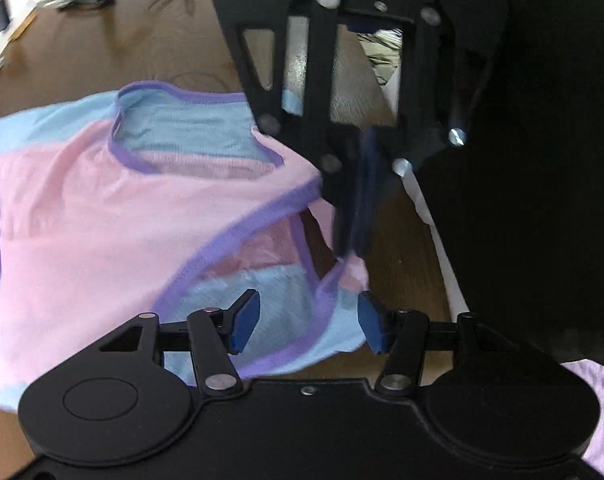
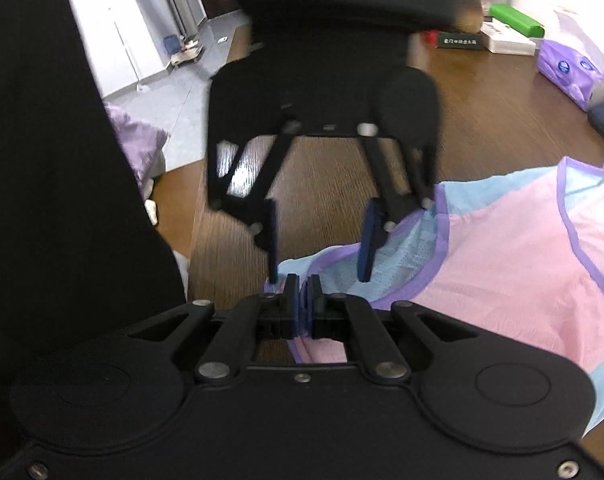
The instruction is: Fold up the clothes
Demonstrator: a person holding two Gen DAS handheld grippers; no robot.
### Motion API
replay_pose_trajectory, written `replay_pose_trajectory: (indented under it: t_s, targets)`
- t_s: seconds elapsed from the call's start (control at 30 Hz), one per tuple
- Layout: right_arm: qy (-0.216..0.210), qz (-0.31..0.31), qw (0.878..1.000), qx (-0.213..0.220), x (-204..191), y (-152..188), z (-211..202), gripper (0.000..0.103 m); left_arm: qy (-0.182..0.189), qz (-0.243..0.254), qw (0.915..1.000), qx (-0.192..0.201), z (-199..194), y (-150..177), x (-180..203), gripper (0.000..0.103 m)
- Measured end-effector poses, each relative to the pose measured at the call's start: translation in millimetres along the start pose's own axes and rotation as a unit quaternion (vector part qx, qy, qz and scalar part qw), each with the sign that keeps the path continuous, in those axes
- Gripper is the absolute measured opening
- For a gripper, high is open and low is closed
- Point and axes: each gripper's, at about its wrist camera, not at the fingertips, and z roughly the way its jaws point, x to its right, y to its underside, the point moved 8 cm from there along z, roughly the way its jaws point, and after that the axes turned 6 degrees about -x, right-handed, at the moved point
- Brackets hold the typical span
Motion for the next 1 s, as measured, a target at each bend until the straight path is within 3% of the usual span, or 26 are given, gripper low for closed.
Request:
replay_pose_trajectory:
  t_s: [0.03, 0.17, 0.3, 0.5, 0.67, 0.77, 0.93, 1.0]
  targets:
    - [0.001, -0.001, 1.000, 0.000, 0, 0, 0, 0.004, 0.014, 0.014, 0.9998, 0.001, 3, -3, -3, 0.021]
    - [0.001, -0.001, 1.000, 0.003, 0, -3, -1, 0.004, 0.032, 0.042, 0.9986, -0.005, 15, -3, 1, 0.008]
    - [0.005, 0.004, 1.000, 0.000, 1, -1, 0, 0.004, 0.010, 0.028, 0.9994, 0.020, 9, 4, 0, 0.006]
    - [0.011, 0.045, 0.999, 0.015, 10, 4, 0, 0.004, -0.043, -0.083, 0.9931, 0.071, -6, 35, 9, 0.005]
    - [0.015, 0.093, 0.995, 0.024, 26, 8, 14, 0.004, -0.058, -0.205, 0.9712, 0.107, 0, 63, 22, 0.005]
    - [0.011, 0.111, 0.994, 0.016, 34, 12, 28, 0.004, -0.091, -0.248, 0.9579, 0.112, 5, 77, 21, 0.005]
    - [0.028, 0.102, 0.994, -0.005, 28, 8, 49, 0.007, -0.095, -0.311, 0.9379, 0.120, 9, 95, 16, 0.005]
    - [0.036, 0.104, 0.994, -0.003, 26, 6, 49, 0.015, -0.099, -0.324, 0.9324, 0.126, 10, 99, 16, 0.005]
